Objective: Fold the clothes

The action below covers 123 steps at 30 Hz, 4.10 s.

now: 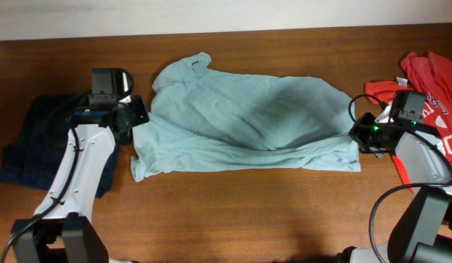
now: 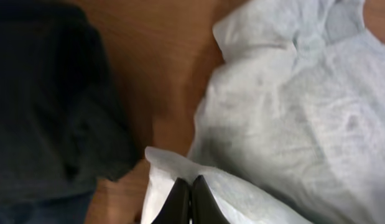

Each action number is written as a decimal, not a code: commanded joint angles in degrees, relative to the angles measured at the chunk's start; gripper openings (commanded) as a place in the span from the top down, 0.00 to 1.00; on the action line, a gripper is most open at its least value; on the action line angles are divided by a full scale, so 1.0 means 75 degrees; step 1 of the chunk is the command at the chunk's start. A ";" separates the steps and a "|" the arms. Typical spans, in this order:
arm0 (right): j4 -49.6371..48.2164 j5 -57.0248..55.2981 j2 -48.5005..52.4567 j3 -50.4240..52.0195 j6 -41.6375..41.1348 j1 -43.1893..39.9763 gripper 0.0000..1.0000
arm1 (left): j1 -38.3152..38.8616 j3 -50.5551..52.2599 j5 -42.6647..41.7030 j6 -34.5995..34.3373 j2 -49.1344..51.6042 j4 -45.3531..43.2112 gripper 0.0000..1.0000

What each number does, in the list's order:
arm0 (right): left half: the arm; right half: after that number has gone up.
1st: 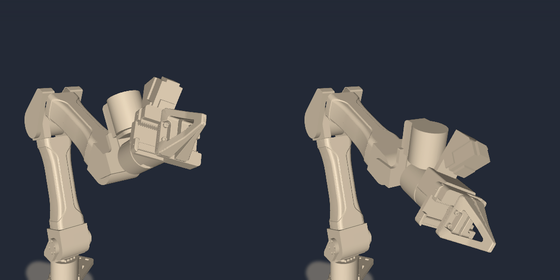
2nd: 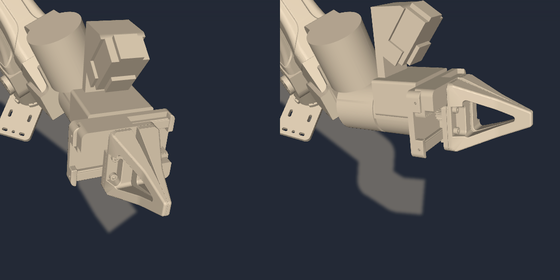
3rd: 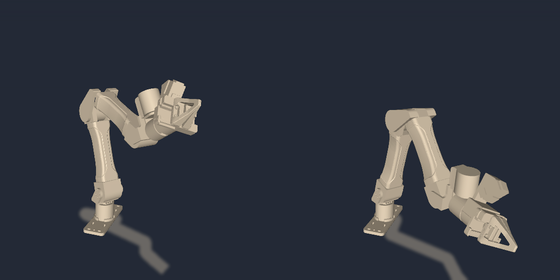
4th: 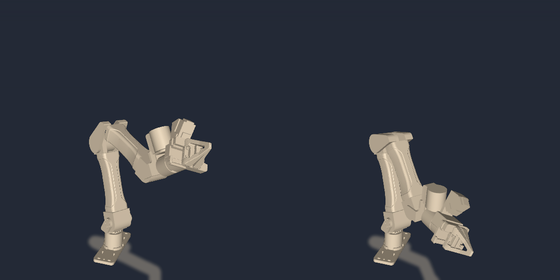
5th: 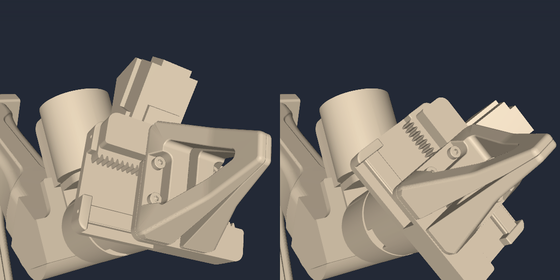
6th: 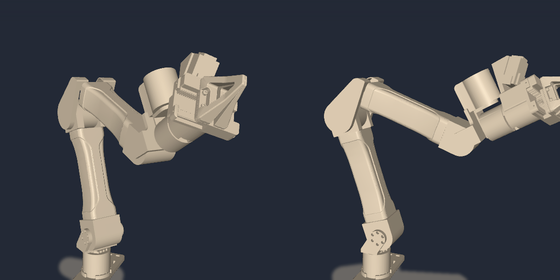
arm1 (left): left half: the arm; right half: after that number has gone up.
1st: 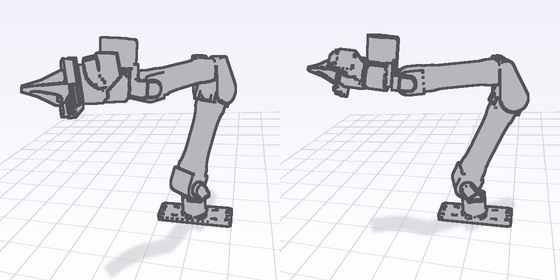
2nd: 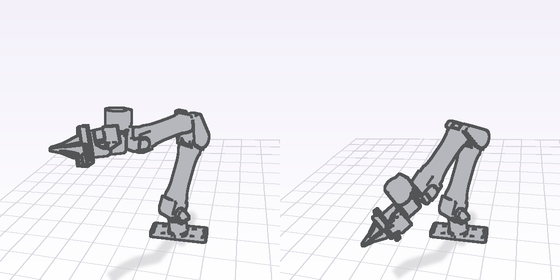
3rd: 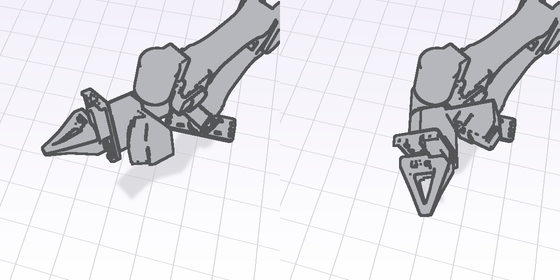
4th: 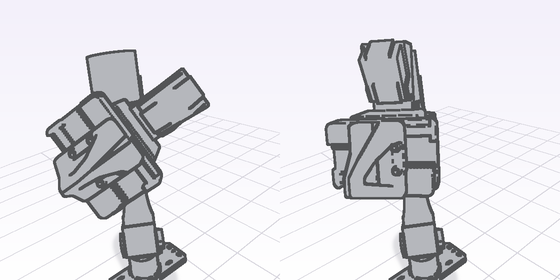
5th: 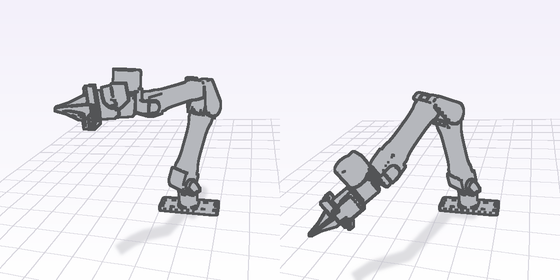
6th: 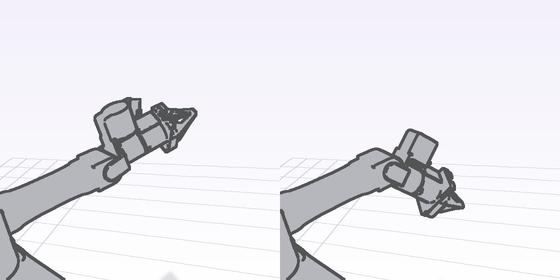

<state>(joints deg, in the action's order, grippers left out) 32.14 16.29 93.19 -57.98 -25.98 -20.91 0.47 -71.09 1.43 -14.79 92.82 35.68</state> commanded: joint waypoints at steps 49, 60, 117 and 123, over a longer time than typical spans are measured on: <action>0.1501 0.1591 0.0015 -0.2608 0.2573 0.0551 0.16 | 0.0254 -0.4074 -0.2430 0.2617 0.2279 0.1402 0.43; -0.0565 0.1303 0.1466 -0.2731 0.2538 0.0472 0.15 | 0.0315 -0.5831 -0.2611 0.2704 0.5161 0.0478 0.37; 0.0918 0.1938 0.2425 -0.2731 0.2495 0.0373 0.14 | 0.0906 -0.9670 -0.1874 0.3500 0.8766 0.0720 0.47; 0.0921 0.1938 0.2425 -0.2731 0.2495 0.0373 0.14 | 0.0903 -0.9766 -0.1868 0.3471 0.8676 0.0901 1.00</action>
<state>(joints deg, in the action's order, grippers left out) 39.00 30.06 111.28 -77.87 -7.64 -17.87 7.38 -143.31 -12.82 10.94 157.64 41.21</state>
